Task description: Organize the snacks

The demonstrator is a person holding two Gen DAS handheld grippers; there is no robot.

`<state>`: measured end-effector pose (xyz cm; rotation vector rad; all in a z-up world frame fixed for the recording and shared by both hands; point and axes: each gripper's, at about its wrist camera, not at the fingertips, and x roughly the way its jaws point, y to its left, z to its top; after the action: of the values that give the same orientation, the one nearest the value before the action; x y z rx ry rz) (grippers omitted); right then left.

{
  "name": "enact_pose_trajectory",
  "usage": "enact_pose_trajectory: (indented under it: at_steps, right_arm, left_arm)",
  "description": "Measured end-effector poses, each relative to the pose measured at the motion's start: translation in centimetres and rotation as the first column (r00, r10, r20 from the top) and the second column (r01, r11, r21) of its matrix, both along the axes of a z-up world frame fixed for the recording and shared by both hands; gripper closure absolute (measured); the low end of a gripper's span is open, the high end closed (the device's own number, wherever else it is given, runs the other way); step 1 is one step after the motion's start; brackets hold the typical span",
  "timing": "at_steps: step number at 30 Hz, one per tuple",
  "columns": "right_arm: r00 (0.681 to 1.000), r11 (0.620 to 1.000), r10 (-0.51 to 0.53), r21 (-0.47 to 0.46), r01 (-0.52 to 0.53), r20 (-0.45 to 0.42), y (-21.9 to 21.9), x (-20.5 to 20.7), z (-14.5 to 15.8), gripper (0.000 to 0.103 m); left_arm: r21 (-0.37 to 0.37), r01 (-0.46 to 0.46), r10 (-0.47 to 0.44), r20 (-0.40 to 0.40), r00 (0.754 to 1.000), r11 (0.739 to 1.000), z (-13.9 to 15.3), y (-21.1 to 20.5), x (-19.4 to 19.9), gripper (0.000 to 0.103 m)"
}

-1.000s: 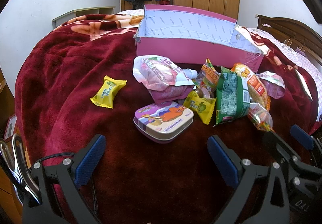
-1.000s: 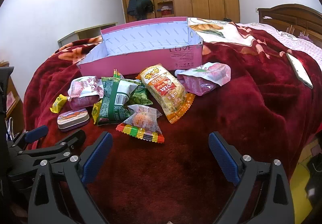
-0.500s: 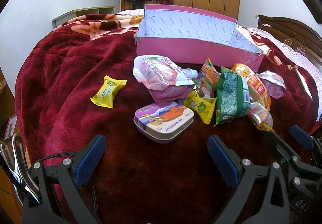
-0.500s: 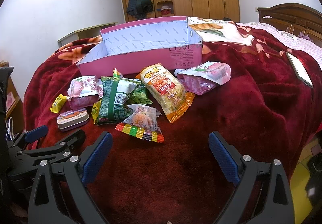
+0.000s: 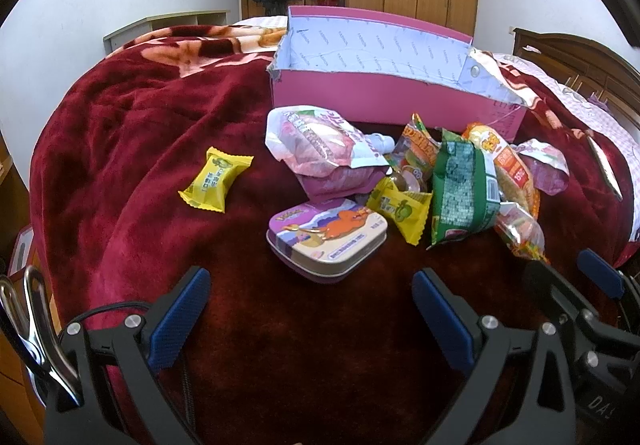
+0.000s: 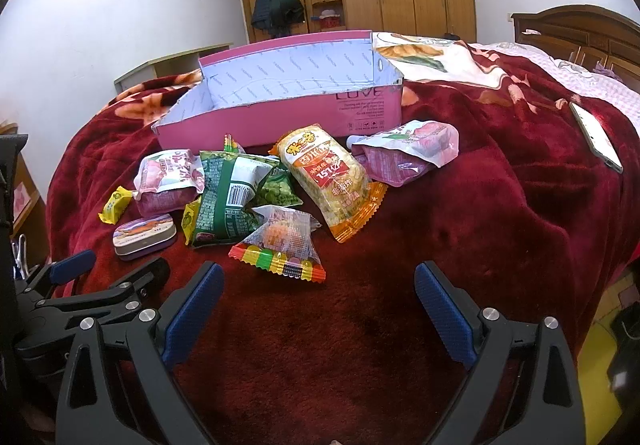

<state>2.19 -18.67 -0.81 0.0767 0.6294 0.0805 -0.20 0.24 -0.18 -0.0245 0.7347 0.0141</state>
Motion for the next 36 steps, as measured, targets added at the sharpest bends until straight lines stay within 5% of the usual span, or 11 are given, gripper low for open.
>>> enact_pose_trajectory:
  at_steps: [36]
  right_arm:
    - [1.0,1.0,0.0,0.003,0.0,-0.004,-0.11,0.03,0.26,0.005]
  left_arm:
    - [-0.004,0.004,-0.004,-0.008,1.0,1.0,-0.42,0.21,0.2,0.0]
